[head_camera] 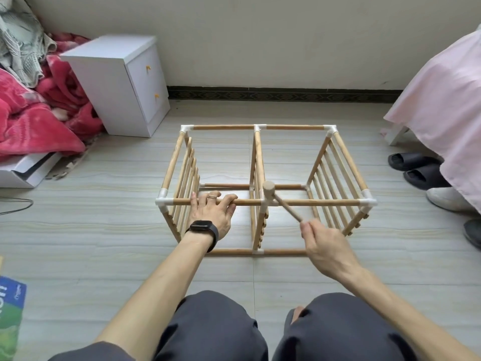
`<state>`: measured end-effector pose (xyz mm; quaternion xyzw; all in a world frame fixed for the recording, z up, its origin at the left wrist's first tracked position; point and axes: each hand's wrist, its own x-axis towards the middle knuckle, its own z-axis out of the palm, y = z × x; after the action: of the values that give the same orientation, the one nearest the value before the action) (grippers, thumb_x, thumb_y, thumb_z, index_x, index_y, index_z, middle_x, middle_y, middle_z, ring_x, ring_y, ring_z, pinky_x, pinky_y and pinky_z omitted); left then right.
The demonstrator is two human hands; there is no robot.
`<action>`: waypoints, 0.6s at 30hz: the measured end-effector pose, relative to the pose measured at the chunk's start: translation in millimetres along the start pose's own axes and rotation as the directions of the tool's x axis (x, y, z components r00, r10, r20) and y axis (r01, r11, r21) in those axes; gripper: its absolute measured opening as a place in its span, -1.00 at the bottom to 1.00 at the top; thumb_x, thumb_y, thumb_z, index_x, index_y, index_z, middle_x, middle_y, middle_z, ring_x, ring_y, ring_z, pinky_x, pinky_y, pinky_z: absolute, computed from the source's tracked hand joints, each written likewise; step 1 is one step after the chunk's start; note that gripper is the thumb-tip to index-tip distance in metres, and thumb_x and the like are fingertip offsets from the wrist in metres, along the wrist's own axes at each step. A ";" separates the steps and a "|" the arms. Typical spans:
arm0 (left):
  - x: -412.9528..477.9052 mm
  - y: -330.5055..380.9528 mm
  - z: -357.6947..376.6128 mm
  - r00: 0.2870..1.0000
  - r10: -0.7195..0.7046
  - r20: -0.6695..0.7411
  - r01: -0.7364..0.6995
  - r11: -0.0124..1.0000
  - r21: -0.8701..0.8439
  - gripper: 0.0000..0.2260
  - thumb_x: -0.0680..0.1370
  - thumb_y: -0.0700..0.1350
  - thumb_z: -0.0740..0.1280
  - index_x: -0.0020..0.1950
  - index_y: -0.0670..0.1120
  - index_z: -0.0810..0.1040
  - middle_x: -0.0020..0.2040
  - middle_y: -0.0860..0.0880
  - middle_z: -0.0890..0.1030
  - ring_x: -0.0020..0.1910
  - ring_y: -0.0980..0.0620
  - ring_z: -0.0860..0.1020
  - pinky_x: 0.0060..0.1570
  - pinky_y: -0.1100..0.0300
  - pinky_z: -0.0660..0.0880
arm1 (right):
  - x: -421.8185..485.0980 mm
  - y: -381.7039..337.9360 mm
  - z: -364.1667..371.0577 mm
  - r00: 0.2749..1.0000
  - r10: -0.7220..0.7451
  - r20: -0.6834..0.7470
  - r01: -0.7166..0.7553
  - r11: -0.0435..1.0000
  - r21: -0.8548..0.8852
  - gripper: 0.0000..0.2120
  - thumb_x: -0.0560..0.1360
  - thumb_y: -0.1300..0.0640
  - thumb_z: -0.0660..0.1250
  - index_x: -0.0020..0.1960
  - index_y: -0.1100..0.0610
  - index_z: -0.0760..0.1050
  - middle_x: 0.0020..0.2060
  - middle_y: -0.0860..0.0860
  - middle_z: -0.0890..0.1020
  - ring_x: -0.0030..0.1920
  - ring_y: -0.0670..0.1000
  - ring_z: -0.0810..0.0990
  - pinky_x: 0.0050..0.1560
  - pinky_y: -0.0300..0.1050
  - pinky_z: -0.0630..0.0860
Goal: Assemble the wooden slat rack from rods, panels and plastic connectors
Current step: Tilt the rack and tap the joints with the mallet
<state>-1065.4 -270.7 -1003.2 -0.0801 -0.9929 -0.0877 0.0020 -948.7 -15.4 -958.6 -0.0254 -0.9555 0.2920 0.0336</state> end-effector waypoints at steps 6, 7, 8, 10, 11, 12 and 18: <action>1.1 -1.7 3.2 1.000 0.002 -0.009 -0.002 1.000 0.000 -0.69 0.66 0.20 -0.08 0.37 0.34 0.25 0.45 0.01 0.34 0.48 -0.11 0.19 0.47 -0.17 -0.29 | 1.8 -10.8 -4.4 0.998 -0.043 0.040 0.043 0.999 0.011 -0.61 0.70 -0.16 -0.06 -0.16 -0.01 0.35 -0.45 -0.04 0.54 -0.43 -0.03 0.52 -0.35 -0.02 0.49; 1.0 -1.7 3.6 1.000 0.000 -0.007 0.000 1.000 0.000 -0.69 0.66 0.20 -0.08 0.37 0.35 0.24 0.45 0.01 0.34 0.48 -0.11 0.18 0.47 -0.16 -0.30 | 1.5 -9.1 -3.7 0.991 0.010 0.130 -0.004 0.999 -0.046 -0.60 0.70 -0.15 -0.05 -0.16 0.00 0.38 -0.41 -0.02 0.56 -0.37 0.02 0.54 -0.28 0.05 0.50; 0.8 -2.2 4.2 1.000 -0.001 -0.001 0.001 1.000 -0.002 -0.70 0.65 0.20 -0.08 0.37 0.35 0.24 0.45 0.01 0.34 0.48 -0.11 0.18 0.47 -0.16 -0.31 | 2.2 -5.7 -2.2 0.994 0.013 0.111 -0.010 1.000 -0.030 -0.61 0.70 -0.13 -0.02 -0.17 0.00 0.41 -0.43 -0.03 0.56 -0.38 0.00 0.54 -0.29 0.02 0.49; 2.7 -3.3 5.9 1.000 0.002 -0.011 -0.002 1.000 0.000 -0.69 0.66 0.20 -0.08 0.38 0.36 0.22 0.45 0.01 0.33 0.48 -0.11 0.18 0.47 -0.16 -0.33 | -0.5 -5.1 -0.9 0.988 -0.063 -0.138 0.086 0.982 0.167 -0.63 0.70 -0.11 0.02 -0.19 -0.04 0.42 -0.50 -0.07 0.52 -0.49 -0.06 0.47 -0.45 -0.20 0.38; 2.8 -3.7 5.6 1.000 0.002 -0.012 -0.002 1.000 0.005 -0.69 0.66 0.20 -0.08 0.39 0.36 0.22 0.46 0.01 0.32 0.49 -0.11 0.18 0.47 -0.16 -0.33 | -2.4 -5.5 0.5 0.974 -0.071 -0.215 0.118 0.969 0.217 -0.63 0.69 -0.13 0.00 -0.19 -0.04 0.40 -0.52 -0.08 0.49 -0.51 -0.06 0.45 -0.50 -0.26 0.32; 2.2 -3.7 5.0 1.000 0.005 -0.005 -0.005 1.000 0.005 -0.68 0.66 0.20 -0.08 0.40 0.36 0.21 0.47 0.01 0.31 0.49 -0.11 0.17 0.47 -0.16 -0.33 | -3.3 -4.2 1.7 0.976 -0.065 -0.210 0.113 0.967 0.228 -0.62 0.69 -0.14 -0.03 -0.20 -0.04 0.37 -0.53 -0.07 0.48 -0.50 -0.05 0.46 -0.50 -0.27 0.31; -3.1 -6.7 0.4 0.997 0.079 -0.024 -0.080 0.996 -0.035 -0.63 0.68 0.15 -0.01 0.50 0.36 0.14 0.49 0.03 0.31 0.54 -0.03 0.12 0.52 -0.13 -0.28 | 0.4 -3.6 2.1 0.998 0.064 0.024 -0.067 0.988 0.140 -0.56 0.69 -0.13 0.02 -0.26 0.04 0.40 -0.53 -0.07 0.50 -0.48 -0.07 0.47 -0.42 -0.14 0.38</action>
<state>-1063.5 -277.6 -1004.8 -0.1187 -0.9871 -0.1066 0.0153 -949.4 -19.5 -958.2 -0.0515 -0.9313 0.3601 0.0162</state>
